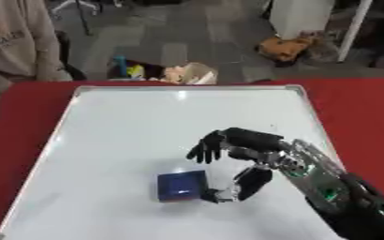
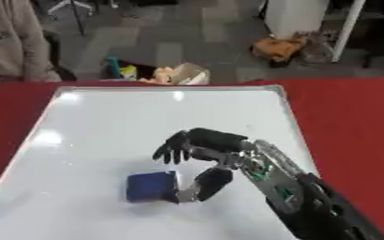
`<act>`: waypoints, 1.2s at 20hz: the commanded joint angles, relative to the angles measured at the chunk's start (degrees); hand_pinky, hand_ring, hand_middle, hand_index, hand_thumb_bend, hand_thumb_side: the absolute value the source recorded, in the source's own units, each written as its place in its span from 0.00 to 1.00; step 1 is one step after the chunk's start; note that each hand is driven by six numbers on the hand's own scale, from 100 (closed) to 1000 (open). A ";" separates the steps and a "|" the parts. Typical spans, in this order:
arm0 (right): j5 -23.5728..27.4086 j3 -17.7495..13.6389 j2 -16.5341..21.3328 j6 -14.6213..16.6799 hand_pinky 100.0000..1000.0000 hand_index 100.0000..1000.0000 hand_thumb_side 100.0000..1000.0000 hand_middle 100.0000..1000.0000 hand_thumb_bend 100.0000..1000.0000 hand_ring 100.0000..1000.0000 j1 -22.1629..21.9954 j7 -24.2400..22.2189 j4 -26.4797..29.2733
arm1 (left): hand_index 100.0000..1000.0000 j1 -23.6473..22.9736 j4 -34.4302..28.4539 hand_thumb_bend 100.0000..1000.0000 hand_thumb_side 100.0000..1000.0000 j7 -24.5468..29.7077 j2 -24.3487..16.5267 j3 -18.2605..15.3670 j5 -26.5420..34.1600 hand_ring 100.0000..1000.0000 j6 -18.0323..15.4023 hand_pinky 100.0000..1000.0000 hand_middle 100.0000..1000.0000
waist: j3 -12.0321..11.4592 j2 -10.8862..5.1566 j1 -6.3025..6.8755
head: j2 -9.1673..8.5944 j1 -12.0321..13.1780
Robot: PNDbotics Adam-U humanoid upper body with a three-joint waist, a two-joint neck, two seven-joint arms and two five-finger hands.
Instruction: Wipe the whiteboard clean with a brush.
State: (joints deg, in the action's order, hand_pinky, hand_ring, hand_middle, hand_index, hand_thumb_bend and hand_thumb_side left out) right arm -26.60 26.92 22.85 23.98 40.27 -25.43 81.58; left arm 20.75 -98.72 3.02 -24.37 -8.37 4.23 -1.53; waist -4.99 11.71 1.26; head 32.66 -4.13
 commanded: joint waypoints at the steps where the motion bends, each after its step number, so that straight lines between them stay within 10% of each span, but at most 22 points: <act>1: 0.04 -0.04 0.05 0.30 0.49 0.82 0.57 0.59 0.33 0.56 1.12 -0.03 0.50 | 0.71 0.94 -0.87 0.76 0.82 0.34 -0.77 -0.13 0.23 0.54 -0.07 0.49 0.56 | -0.20 -0.71 0.13 | 0.08 -0.18; 24: -3.85 0.65 -2.56 1.77 0.48 0.81 0.55 0.59 0.38 0.57 3.68 -0.32 -5.06 | 0.71 2.16 -1.30 0.76 0.82 1.13 0.16 0.64 0.62 0.54 -0.14 0.49 0.56 | -2.37 0.01 0.60 | -1.47 -5.16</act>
State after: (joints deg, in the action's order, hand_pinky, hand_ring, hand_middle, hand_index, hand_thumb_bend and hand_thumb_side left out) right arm -29.75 27.94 20.27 25.74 42.64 -26.09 76.41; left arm 21.95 -98.76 3.94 -23.52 -7.64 4.48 -1.57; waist -7.32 12.50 1.67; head 31.92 -8.71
